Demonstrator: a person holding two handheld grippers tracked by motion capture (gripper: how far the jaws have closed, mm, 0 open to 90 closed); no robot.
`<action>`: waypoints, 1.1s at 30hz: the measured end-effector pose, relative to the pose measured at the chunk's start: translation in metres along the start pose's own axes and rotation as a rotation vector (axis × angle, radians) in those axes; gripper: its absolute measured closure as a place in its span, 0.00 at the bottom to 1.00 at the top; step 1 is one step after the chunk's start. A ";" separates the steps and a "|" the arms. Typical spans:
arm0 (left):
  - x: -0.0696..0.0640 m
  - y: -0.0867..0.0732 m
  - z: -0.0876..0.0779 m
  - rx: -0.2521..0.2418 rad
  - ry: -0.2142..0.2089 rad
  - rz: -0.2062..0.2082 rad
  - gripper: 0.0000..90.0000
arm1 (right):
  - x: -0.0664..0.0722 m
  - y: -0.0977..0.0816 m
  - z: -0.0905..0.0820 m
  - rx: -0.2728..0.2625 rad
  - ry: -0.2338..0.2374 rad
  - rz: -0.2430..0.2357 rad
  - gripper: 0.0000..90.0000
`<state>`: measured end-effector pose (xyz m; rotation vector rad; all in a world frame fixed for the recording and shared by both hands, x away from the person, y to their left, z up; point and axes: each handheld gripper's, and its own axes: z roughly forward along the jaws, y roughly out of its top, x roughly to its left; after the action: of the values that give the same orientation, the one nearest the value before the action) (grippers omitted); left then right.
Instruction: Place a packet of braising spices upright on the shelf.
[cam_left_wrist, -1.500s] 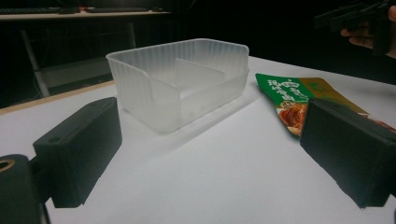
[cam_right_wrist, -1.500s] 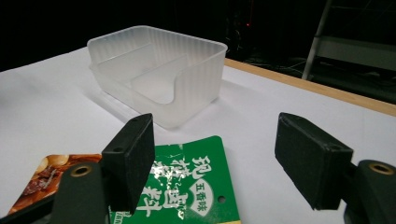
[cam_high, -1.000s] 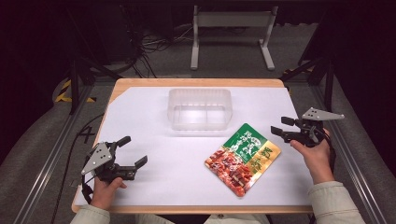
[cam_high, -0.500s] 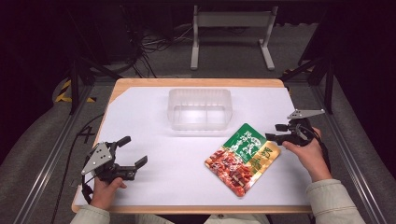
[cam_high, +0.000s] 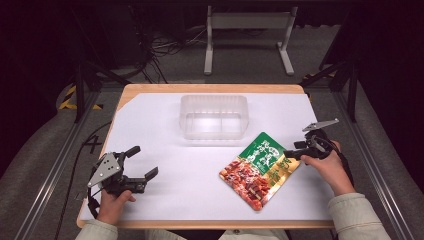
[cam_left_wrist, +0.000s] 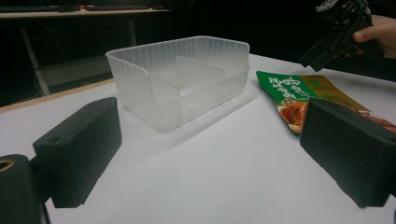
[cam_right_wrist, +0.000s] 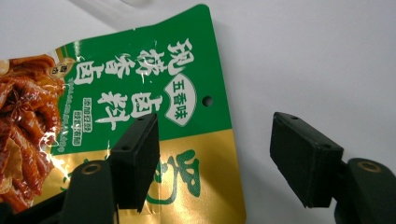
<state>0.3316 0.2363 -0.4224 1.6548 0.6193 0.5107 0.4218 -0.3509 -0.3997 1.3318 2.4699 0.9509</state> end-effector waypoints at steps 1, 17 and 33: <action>0.000 0.000 0.000 -0.001 0.001 0.000 0.07 | -0.001 -0.001 0.002 0.013 0.003 0.005 0.37; 0.000 0.000 0.000 0.002 0.002 0.000 0.07 | -0.003 -0.014 0.012 0.082 0.047 0.041 0.36; 0.000 0.000 0.001 0.000 0.004 -0.003 0.07 | 0.000 -0.015 0.008 0.063 0.088 0.058 0.43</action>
<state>0.3321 0.2355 -0.4228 1.6533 0.6251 0.5123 0.4149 -0.3528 -0.4154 1.4182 2.5594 0.9727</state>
